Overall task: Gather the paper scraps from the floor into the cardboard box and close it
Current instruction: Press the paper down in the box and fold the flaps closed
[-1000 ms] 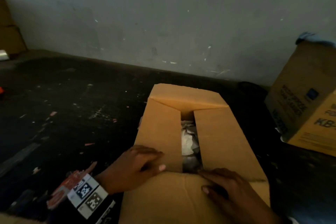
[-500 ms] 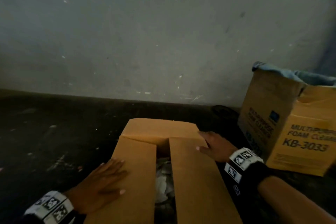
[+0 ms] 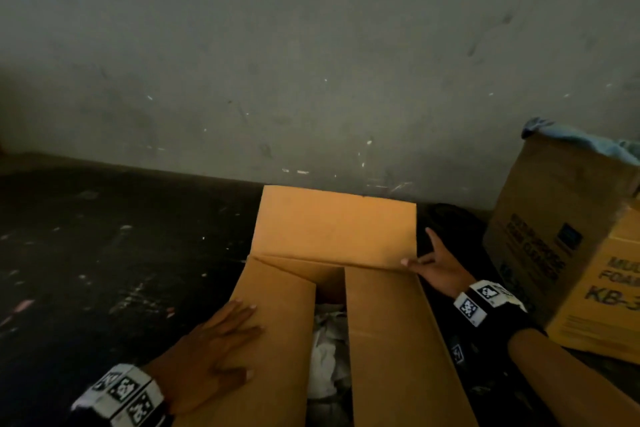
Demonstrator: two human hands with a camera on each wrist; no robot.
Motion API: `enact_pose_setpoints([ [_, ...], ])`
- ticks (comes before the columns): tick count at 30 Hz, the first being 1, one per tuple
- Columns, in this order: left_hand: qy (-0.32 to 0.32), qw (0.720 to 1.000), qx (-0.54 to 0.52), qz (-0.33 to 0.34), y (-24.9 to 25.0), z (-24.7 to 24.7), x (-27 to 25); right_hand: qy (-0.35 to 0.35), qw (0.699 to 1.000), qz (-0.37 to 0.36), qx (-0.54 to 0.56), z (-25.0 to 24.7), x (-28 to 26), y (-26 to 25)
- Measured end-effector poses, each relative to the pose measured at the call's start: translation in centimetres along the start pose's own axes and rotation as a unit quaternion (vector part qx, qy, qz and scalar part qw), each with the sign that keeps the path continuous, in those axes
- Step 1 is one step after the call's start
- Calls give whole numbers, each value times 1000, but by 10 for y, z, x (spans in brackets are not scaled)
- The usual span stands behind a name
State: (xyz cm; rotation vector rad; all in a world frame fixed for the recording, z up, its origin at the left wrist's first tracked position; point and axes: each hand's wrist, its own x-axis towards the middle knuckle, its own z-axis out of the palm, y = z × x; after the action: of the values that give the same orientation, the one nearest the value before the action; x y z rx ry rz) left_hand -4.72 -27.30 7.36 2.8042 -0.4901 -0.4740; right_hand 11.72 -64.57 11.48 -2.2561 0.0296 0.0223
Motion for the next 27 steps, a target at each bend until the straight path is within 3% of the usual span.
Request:
enact_pose_setpoints([
  [4,43,998,43,-8,6,-2,-3,47,993,-42,95,-6,-15,6],
  [6,107,990,88,4,15,-12,-5,51,990,-83,105,-11,-27,4],
  [8,215,963,157,42,21,-24,-2,40,990,-119,57,-14,-42,0],
  [12,273,952,133,37,32,-41,11,-38,985,-160,-51,-19,-81,7],
  [13,246,963,107,27,34,-40,13,-65,979,-164,-99,-20,-89,10],
  [15,133,989,68,-9,32,-33,13,-134,958,-159,-197,-19,-102,18],
  [17,32,997,66,-26,32,-23,8,-203,924,-127,-299,-15,-115,18],
  [22,9,998,46,-33,43,-10,-21,-255,862,-147,-412,1,-159,-3],
  [27,-18,993,75,89,67,24,-70,-292,840,-268,-372,34,-232,-19],
])
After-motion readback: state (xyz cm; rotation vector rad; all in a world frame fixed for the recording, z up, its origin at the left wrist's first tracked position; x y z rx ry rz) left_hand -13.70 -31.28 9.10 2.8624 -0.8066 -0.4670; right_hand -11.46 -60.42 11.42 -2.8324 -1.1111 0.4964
